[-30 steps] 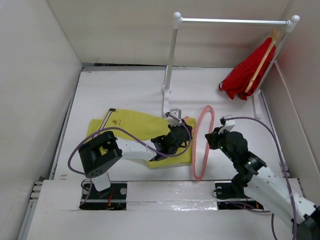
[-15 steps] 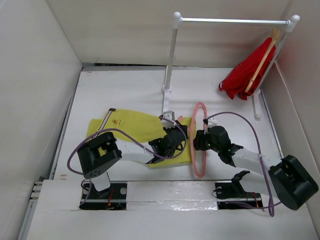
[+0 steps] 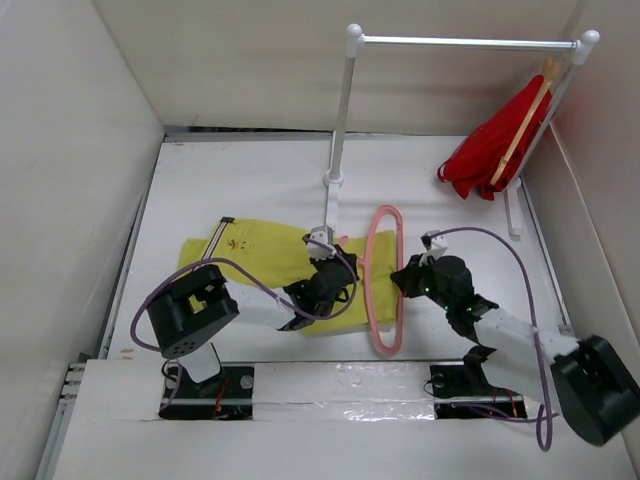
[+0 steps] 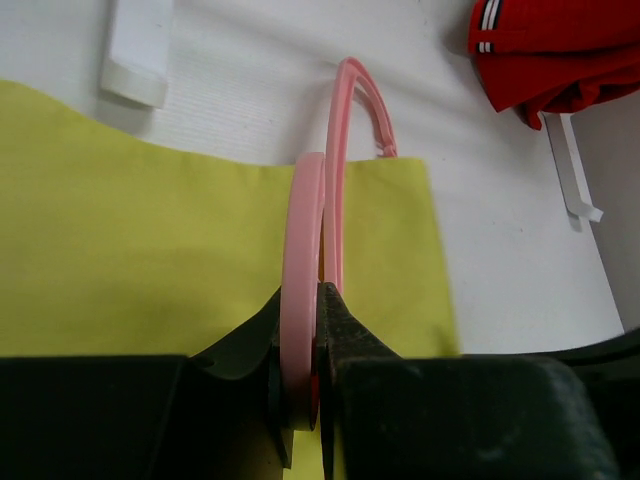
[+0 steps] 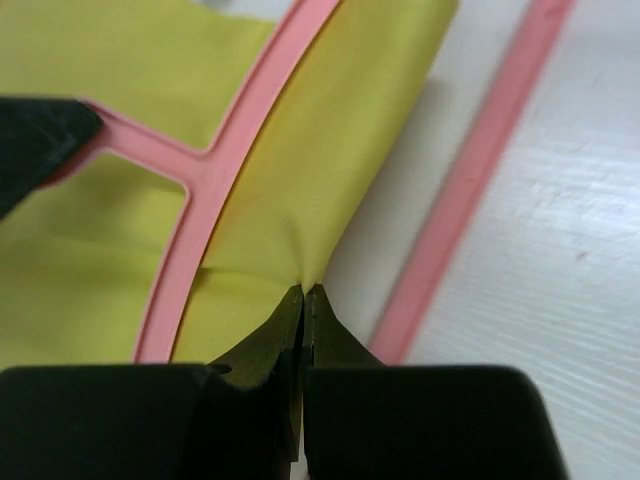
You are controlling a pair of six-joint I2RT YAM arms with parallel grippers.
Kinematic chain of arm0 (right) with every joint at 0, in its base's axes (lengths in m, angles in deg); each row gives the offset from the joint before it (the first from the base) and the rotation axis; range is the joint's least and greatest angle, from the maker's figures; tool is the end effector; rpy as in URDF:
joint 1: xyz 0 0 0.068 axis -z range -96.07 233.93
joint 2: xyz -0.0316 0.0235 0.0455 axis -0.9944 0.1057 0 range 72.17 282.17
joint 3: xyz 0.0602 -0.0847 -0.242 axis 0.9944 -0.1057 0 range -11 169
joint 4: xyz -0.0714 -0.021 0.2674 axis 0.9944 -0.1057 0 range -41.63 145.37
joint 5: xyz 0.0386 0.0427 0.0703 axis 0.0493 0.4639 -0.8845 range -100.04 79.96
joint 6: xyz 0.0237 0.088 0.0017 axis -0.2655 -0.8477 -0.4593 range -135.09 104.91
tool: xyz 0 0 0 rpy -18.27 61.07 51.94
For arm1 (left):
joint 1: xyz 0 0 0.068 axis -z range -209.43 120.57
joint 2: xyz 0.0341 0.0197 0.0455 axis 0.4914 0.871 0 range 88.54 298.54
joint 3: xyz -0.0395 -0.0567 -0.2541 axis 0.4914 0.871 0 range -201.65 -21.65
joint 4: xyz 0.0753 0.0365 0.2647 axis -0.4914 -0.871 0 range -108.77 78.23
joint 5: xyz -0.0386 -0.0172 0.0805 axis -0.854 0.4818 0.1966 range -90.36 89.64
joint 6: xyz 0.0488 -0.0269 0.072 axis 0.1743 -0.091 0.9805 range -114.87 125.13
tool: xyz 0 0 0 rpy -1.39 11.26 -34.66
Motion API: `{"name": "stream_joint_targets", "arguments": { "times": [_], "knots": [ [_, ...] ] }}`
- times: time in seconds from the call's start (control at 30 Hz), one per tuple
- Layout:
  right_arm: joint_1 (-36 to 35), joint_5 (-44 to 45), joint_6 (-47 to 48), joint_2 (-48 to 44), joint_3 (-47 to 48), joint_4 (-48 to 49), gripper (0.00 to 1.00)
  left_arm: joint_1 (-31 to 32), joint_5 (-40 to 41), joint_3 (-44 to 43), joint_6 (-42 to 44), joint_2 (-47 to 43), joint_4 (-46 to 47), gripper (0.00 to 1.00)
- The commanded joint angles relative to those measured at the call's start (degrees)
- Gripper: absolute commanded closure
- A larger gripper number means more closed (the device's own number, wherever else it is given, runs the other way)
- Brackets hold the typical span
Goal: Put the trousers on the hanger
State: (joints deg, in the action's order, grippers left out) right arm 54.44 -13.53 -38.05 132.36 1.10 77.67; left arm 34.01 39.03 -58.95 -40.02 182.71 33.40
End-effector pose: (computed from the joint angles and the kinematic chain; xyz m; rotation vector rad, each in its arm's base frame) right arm 0.2182 0.1291 0.1115 -0.1580 2.0736 0.6333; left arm 0.2101 -0.3045 0.1525 -0.2217 1.7794 -0.7785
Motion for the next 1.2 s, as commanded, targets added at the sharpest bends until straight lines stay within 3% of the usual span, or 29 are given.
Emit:
{"name": "stream_joint_targets", "arguments": {
  "times": [0.0,0.1,0.23,0.47,0.7,1.03,1.07,1.17],
  "knots": [
    [4.7,2.2,2.2,-12.0,1.1,-8.2,1.0,-2.1,0.9,3.7,3.9,-4.1,-0.7,1.0],
    [10.1,1.6,4.3,-21.8,2.0,-14.9,1.0,-2.6,0.0,6.4,5.5,-5.7,-0.7,1.0],
    [18.0,1.6,7.6,-28.1,6.0,-22.1,1.0,-2.6,2.1,9.5,6.4,-9.3,-4.0,1.0],
    [31.1,-6.8,10.3,-24.8,8.0,-24.3,1.0,-2.6,8.5,13.3,6.7,-23.7,-17.9,1.0],
    [32.5,-7.5,9.2,-23.5,6.8,-19.8,1.0,-2.6,9.5,12.5,10.5,-30.4,-21.7,1.0],
    [32.5,-10.0,9.4,-21.0,4.7,-17.1,1.0,-1.2,6.4,7.0,13.2,-25.7,-17.0,1.0],
    [32.5,-10.2,9.4,-20.5,4.6,-17.1,0.99,-0.4,6.4,4.6,13.7,-25.0,-17.7,1.0],
    [32.5,-12.1,10.7,-20.3,6.3,-18.2,0.69,0.2,4.8,-0.1,14.5,-25.3,-18.8,1.0]
  ]
}}
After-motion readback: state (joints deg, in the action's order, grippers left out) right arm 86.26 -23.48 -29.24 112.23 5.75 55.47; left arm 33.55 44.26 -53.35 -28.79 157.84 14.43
